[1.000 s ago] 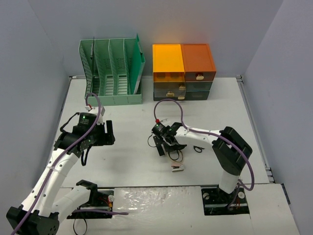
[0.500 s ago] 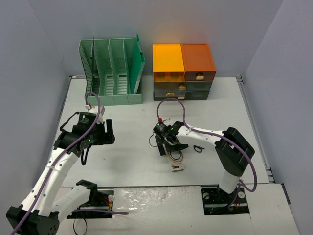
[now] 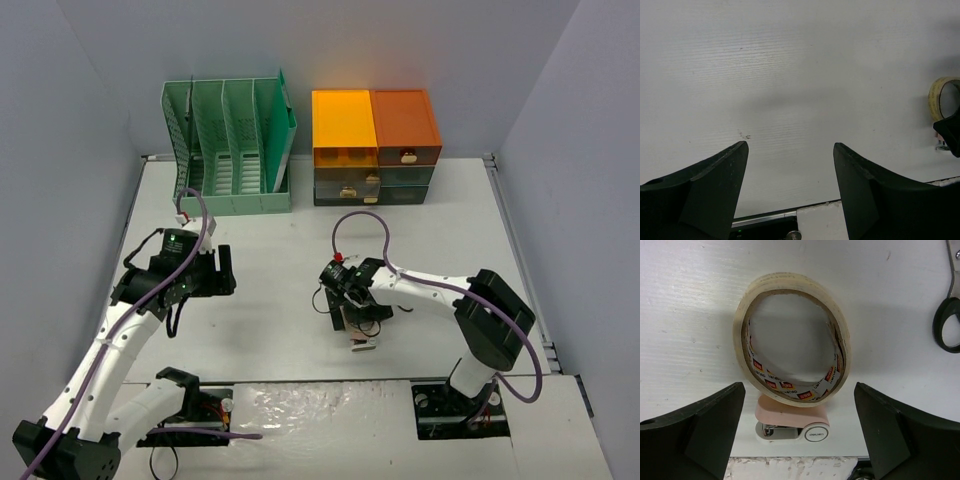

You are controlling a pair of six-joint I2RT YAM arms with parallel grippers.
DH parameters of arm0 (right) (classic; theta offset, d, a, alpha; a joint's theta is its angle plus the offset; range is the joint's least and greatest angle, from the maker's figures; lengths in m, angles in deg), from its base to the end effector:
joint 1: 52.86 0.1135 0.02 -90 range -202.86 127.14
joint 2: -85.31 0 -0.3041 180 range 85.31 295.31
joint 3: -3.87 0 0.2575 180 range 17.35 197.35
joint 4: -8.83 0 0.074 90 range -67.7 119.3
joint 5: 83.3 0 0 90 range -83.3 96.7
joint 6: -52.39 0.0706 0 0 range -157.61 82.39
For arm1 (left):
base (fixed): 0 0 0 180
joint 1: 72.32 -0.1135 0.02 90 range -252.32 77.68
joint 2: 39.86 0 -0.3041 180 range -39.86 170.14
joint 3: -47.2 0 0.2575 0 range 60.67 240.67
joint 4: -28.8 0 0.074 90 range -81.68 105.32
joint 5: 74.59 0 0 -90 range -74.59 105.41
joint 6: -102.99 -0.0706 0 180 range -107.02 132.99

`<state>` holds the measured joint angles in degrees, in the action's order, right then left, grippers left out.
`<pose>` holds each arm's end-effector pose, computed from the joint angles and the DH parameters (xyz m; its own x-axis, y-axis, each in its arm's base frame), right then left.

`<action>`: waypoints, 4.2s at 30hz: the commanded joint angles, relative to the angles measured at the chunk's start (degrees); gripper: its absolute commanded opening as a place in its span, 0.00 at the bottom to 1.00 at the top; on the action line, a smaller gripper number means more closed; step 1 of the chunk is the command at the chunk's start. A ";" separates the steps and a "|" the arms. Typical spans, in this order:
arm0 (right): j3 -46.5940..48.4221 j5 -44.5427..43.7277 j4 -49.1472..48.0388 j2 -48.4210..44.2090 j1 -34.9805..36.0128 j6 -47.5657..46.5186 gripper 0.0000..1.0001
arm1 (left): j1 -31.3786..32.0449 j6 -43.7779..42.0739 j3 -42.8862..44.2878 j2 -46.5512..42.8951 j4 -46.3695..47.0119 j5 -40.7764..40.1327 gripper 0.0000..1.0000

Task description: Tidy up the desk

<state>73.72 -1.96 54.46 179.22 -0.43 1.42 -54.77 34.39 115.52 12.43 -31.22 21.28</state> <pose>0.2071 0.2517 0.1771 -0.9176 -0.1718 -0.3586 -0.2238 0.9685 0.1089 0.1744 -0.0627 0.3250 -0.7516 -0.1430 -0.6439 0.1030 0.9388 -0.3286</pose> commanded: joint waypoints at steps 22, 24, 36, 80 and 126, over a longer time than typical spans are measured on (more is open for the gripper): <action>0.75 -4.28 -5.97 6.71 0.30 0.13 0.62 | 0.54 -0.77 4.12 -0.18 0.39 -0.95 0.66; 0.36 -4.00 -5.97 6.46 0.30 0.34 0.47 | 0.55 -0.84 4.01 -0.17 0.49 -0.95 0.66; 2.74 -4.42 -4.33 3.09 0.84 0.33 0.00 | 0.53 -0.84 3.75 -0.09 0.68 -0.95 0.66; 62.02 -23.28 -9.01 13.70 -13.52 -15.28 0.00 | 0.46 -0.14 1.94 -0.70 2.25 -1.02 0.66; 48.95 -19.27 -20.56 12.79 -17.23 -13.78 0.89 | 0.37 -0.93 2.88 0.00 2.43 -1.64 0.66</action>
<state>122.35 -19.48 36.37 195.27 -18.26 -11.11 -54.65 34.28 116.16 12.28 -30.78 19.86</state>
